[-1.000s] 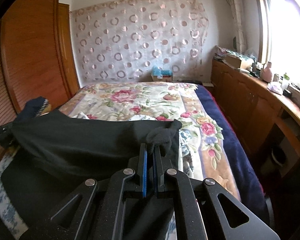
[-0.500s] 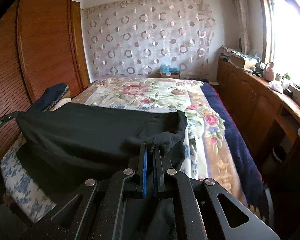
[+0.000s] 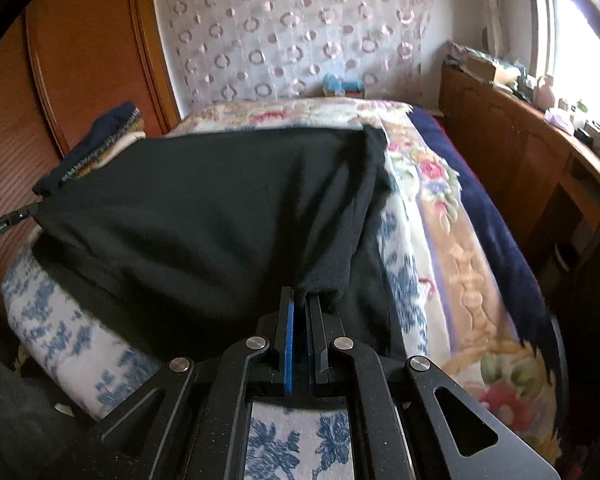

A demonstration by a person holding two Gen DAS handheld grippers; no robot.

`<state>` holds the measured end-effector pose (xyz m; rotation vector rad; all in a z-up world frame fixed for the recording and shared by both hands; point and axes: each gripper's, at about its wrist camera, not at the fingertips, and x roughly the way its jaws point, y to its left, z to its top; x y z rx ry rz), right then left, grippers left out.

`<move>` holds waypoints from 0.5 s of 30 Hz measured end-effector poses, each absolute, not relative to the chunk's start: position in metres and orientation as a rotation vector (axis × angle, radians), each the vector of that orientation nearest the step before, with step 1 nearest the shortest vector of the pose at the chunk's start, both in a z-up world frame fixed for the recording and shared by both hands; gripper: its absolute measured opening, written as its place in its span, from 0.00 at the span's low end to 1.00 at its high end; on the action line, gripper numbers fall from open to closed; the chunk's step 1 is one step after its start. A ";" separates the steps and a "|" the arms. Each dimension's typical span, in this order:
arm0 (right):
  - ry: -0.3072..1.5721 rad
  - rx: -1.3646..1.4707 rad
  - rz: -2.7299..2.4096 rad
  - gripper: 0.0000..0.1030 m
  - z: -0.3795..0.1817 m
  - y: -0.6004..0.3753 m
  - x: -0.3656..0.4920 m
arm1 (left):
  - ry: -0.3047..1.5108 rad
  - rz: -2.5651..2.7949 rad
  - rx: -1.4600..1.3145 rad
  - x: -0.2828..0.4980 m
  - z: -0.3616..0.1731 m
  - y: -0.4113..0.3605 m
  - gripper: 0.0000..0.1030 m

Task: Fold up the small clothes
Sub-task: 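Open both grippers and release the folded shirt on the bed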

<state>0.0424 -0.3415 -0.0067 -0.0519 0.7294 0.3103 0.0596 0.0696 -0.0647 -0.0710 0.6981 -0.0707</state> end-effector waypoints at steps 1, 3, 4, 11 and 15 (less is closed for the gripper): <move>0.739 -0.043 0.306 0.04 -0.008 -0.343 0.044 | 0.700 -0.071 -0.069 0.057 -0.065 0.070 0.02; 0.737 -0.031 0.307 0.06 -0.003 -0.344 0.044 | 0.702 -0.076 -0.069 0.056 -0.065 0.068 0.02; 0.730 -0.031 0.308 0.08 0.000 -0.344 0.045 | 0.703 -0.079 -0.068 0.055 -0.065 0.067 0.02; 0.672 -0.048 0.250 0.39 0.019 -0.360 0.035 | 0.679 -0.092 -0.056 0.047 -0.059 0.072 0.31; 0.695 -0.052 0.197 0.39 0.013 -0.372 0.044 | 0.685 -0.114 -0.065 0.048 -0.059 0.072 0.62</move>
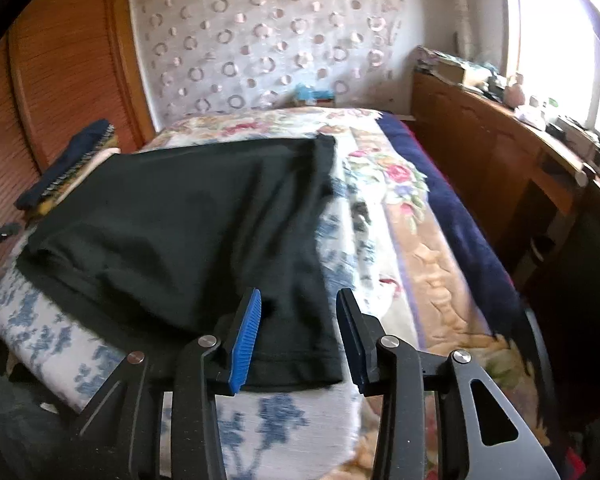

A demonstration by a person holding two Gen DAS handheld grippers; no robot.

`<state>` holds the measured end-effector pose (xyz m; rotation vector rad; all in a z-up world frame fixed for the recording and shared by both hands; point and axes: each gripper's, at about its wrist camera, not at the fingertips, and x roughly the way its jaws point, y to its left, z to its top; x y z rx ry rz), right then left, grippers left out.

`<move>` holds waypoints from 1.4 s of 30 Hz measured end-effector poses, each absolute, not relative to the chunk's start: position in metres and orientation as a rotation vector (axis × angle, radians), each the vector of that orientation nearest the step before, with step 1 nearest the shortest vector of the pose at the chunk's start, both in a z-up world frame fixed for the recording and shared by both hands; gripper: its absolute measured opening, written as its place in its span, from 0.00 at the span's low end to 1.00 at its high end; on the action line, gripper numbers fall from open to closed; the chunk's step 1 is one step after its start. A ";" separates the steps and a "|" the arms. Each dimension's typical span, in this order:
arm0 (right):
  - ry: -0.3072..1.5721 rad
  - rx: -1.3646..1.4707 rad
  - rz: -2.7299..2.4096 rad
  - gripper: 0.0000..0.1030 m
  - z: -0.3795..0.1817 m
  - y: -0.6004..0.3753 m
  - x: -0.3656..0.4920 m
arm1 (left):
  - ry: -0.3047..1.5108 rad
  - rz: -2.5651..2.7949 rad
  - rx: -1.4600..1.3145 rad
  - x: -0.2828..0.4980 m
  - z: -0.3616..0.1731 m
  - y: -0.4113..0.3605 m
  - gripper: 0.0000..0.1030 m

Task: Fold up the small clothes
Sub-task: 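Open both grippers and release the folded shirt on the bed, then press the folded shirt flat with the open right gripper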

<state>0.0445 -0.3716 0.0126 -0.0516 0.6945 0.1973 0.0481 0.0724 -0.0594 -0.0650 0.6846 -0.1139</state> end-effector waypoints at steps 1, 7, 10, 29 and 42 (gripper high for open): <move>0.707 -0.055 0.195 0.39 0.008 -0.372 0.049 | 0.692 -0.118 -0.065 0.049 -0.061 0.071 0.63; 0.758 -0.097 0.181 0.39 -0.012 -0.360 0.068 | 0.735 -0.100 -0.050 0.056 -0.073 0.067 0.64; 0.750 -0.100 0.174 0.38 -0.015 -0.358 0.070 | 0.750 -0.099 -0.046 0.058 -0.077 0.066 0.64; 0.710 -0.150 0.211 0.07 0.010 -0.357 0.027 | 0.761 -0.033 -0.045 0.068 -0.081 0.075 0.64; 0.653 -0.171 0.282 0.42 0.007 -0.313 0.037 | 0.814 -0.030 -0.038 0.075 -0.093 0.076 0.64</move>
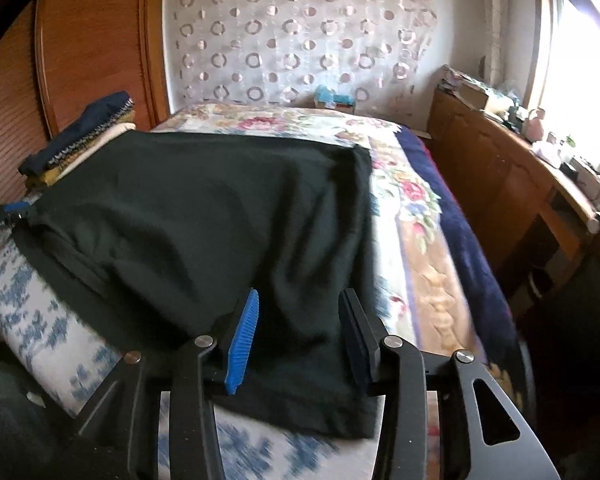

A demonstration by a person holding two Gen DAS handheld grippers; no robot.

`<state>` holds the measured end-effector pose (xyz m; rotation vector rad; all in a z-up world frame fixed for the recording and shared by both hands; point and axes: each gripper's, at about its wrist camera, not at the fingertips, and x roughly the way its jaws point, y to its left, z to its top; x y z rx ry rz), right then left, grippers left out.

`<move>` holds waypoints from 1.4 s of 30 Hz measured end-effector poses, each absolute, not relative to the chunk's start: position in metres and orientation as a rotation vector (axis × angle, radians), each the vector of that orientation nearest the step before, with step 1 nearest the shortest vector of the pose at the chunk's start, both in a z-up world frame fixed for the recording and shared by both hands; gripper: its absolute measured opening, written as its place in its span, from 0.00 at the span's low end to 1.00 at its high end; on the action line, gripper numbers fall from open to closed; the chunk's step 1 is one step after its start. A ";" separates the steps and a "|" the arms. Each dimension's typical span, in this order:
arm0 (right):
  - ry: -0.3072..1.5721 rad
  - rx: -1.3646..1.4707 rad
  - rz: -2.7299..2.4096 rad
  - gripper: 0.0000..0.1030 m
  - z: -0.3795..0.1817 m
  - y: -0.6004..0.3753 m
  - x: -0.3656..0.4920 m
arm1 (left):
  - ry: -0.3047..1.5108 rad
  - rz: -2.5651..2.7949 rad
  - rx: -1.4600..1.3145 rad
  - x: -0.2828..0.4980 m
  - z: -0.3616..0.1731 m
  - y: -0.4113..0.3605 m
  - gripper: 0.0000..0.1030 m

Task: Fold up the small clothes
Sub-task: 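Press the folded shirt flat with the open right gripper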

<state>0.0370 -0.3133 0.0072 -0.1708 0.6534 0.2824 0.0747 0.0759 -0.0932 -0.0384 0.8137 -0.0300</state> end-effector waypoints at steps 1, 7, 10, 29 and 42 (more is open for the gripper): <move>0.650 -0.170 0.292 0.42 0.006 -0.309 0.039 | 0.818 -0.031 -0.038 0.076 -0.094 0.077 0.64; 0.649 -0.168 0.341 0.42 -0.005 -0.281 0.061 | 0.836 -0.023 -0.048 0.077 -0.096 0.078 0.64; 0.672 -0.179 0.350 0.42 -0.012 -0.270 0.070 | 0.845 -0.021 -0.056 0.077 -0.098 0.079 0.64; 0.749 -0.193 0.339 0.57 -0.024 -0.253 0.107 | 0.852 -0.028 -0.047 0.077 -0.099 0.080 0.66; 0.748 -0.190 0.344 0.58 -0.026 -0.253 0.106 | 0.858 -0.063 -0.073 0.089 -0.090 0.086 0.48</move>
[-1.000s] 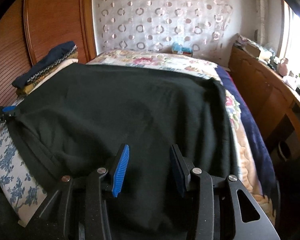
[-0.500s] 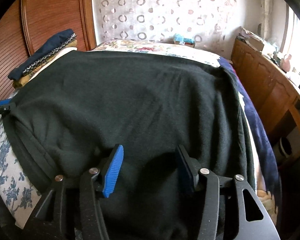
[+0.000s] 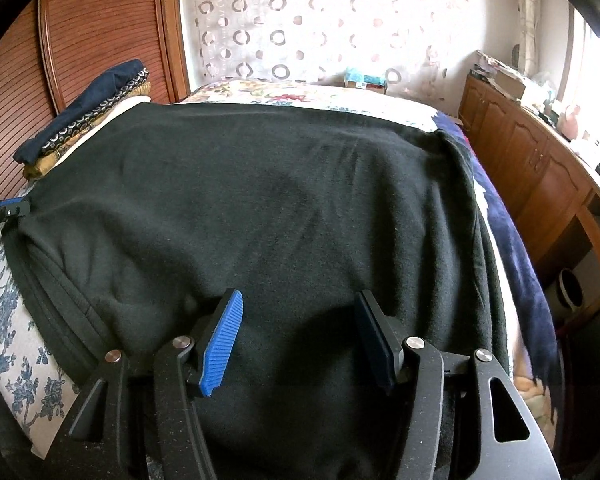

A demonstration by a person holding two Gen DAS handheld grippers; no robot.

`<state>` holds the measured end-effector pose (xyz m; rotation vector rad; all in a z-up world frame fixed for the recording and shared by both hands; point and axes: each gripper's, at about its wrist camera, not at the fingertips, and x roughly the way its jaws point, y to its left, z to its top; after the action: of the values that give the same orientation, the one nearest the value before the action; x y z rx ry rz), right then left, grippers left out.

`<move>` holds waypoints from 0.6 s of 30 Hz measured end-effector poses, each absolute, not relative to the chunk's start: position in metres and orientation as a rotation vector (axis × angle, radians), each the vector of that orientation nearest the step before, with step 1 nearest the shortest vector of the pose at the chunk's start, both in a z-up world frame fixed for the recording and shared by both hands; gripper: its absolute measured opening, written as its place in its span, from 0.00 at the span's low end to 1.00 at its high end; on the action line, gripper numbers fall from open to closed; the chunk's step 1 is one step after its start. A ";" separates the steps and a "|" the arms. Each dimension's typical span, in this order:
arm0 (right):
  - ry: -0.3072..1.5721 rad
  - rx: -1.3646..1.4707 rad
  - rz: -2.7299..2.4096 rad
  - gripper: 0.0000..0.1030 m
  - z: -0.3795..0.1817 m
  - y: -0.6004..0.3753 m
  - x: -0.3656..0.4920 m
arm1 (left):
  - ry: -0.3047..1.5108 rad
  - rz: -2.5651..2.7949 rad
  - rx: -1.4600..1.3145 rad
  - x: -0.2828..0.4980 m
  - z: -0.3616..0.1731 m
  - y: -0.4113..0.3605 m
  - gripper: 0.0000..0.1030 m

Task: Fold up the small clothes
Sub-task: 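Press the folded shirt flat with the open right gripper, then grasp the folded shirt edge with the left gripper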

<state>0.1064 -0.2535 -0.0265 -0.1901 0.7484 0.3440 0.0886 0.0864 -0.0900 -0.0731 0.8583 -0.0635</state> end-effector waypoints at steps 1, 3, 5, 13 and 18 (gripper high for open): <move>0.748 -0.190 0.344 0.58 -0.027 -0.253 0.107 | 0.856 -0.061 -0.070 0.090 -0.089 0.086 0.48; 0.748 -0.191 0.344 0.58 -0.027 -0.253 0.107 | 0.863 -0.050 -0.061 0.092 -0.089 0.086 0.48; 0.748 -0.190 0.345 0.58 -0.027 -0.253 0.107 | 0.877 -0.049 -0.057 0.095 -0.093 0.087 0.48; 0.748 -0.191 0.346 0.59 -0.027 -0.254 0.106 | 0.877 -0.048 -0.043 0.093 -0.097 0.087 0.51; 0.748 -0.190 0.347 0.59 -0.027 -0.254 0.106 | 0.873 -0.055 -0.055 0.094 -0.096 0.087 0.45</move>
<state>0.1064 -0.2536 -0.0268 -0.1903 0.7485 0.3465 0.0936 0.0875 -0.0960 -0.0546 0.8734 -0.0552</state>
